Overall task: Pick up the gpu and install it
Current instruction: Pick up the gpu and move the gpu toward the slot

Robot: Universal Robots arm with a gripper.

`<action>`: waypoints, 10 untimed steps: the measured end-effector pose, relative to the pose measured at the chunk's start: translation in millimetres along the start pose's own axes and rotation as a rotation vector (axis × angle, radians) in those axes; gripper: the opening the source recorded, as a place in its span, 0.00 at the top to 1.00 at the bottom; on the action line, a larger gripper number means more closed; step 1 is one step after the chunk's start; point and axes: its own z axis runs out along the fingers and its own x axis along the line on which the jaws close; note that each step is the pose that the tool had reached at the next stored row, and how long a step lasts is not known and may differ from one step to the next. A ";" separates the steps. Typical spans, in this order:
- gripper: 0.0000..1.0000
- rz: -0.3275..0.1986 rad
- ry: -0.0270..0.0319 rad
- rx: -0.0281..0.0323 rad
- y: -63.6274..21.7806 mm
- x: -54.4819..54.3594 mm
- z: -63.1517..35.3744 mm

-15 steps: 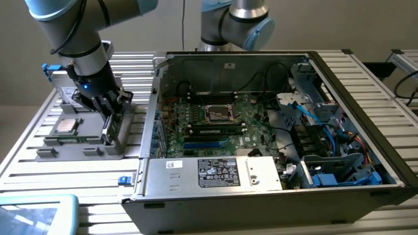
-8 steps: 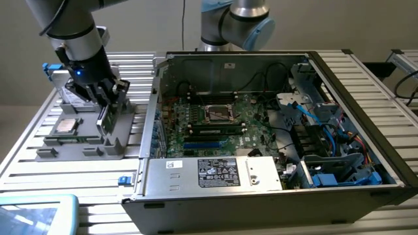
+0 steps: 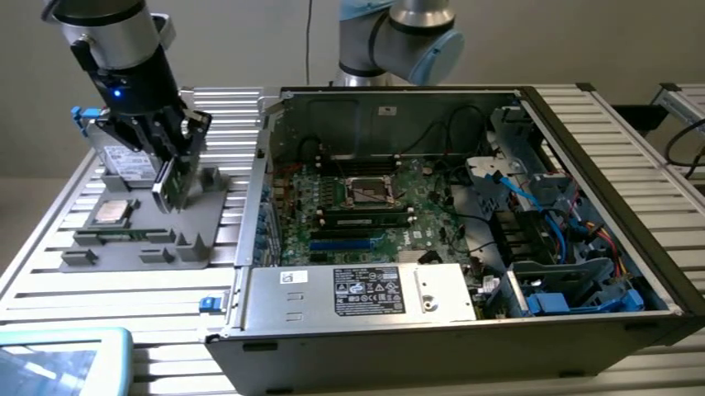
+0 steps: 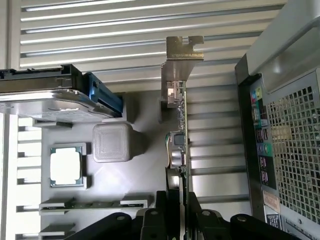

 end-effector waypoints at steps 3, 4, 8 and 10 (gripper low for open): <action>0.73 0.000 -0.0001 -0.0001 1.0 0.6 -13.4; 0.73 0.000 0.0000 0.0000 1.4 0.8 -17.9; 0.73 0.000 0.0000 0.0000 3.3 1.5 -36.3; 0.73 0.000 0.0001 0.0001 4.3 0.5 -45.2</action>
